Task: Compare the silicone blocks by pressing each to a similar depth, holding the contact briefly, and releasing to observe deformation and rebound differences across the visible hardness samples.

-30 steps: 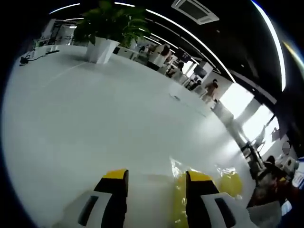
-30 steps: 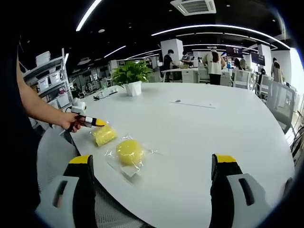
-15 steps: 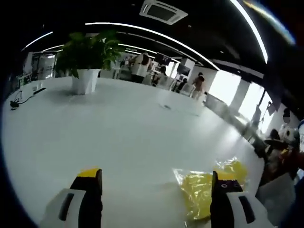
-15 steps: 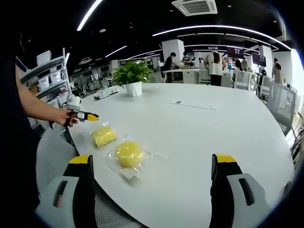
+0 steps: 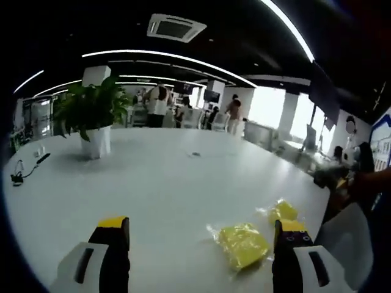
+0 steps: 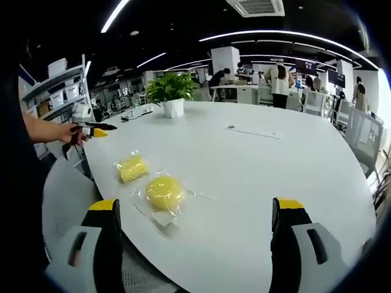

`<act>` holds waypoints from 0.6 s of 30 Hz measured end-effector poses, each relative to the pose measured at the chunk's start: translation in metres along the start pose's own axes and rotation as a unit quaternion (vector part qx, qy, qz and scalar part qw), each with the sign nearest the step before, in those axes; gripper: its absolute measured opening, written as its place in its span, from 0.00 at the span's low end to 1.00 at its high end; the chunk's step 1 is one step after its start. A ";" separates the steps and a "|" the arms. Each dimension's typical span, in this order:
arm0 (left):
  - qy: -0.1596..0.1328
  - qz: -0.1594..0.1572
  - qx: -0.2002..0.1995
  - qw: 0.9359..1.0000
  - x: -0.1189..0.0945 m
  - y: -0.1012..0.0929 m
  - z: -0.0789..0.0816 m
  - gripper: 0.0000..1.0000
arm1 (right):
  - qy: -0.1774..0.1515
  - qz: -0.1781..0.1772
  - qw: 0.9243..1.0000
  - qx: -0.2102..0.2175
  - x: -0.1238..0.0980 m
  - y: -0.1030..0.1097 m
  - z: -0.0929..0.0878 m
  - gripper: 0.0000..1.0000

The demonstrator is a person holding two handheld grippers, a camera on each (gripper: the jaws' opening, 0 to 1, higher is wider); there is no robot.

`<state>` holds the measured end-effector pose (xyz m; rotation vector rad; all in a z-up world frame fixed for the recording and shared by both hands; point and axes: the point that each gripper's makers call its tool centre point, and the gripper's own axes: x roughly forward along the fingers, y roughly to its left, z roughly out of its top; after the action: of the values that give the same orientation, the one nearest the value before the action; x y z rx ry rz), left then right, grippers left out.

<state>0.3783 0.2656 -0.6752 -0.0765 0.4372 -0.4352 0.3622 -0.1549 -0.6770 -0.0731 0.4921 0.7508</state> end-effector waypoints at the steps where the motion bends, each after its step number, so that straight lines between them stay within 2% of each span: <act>1: 0.004 0.002 0.003 1.000 -0.002 -0.002 0.000 1.00 | 0.001 0.001 1.000 0.001 0.000 0.000 -0.001 0.96; 3: 0.020 0.009 0.020 1.000 -0.008 -0.003 -0.001 1.00 | 0.003 0.000 1.000 0.002 0.001 -0.001 -0.003 0.96; 5: 0.023 0.007 0.038 0.999 -0.011 -0.010 0.001 1.00 | 0.004 0.000 1.000 0.002 0.002 -0.002 -0.002 0.96; 9: 0.036 -0.015 0.055 0.998 -0.013 -0.031 -0.005 1.00 | 0.001 0.002 1.000 0.005 0.006 -0.004 0.002 0.96; 13: 0.040 -0.024 0.041 0.998 -0.012 -0.038 -0.011 1.00 | 0.002 0.008 1.000 0.001 0.010 -0.002 0.007 0.96; 18: 0.041 -0.019 0.037 0.998 -0.015 -0.037 -0.014 1.00 | 0.009 0.012 1.000 -0.013 0.011 -0.001 0.006 0.96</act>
<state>0.3451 0.2386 -0.6760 0.0040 0.5003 -0.4925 0.3717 -0.1470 -0.6767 -0.0990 0.5006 0.7804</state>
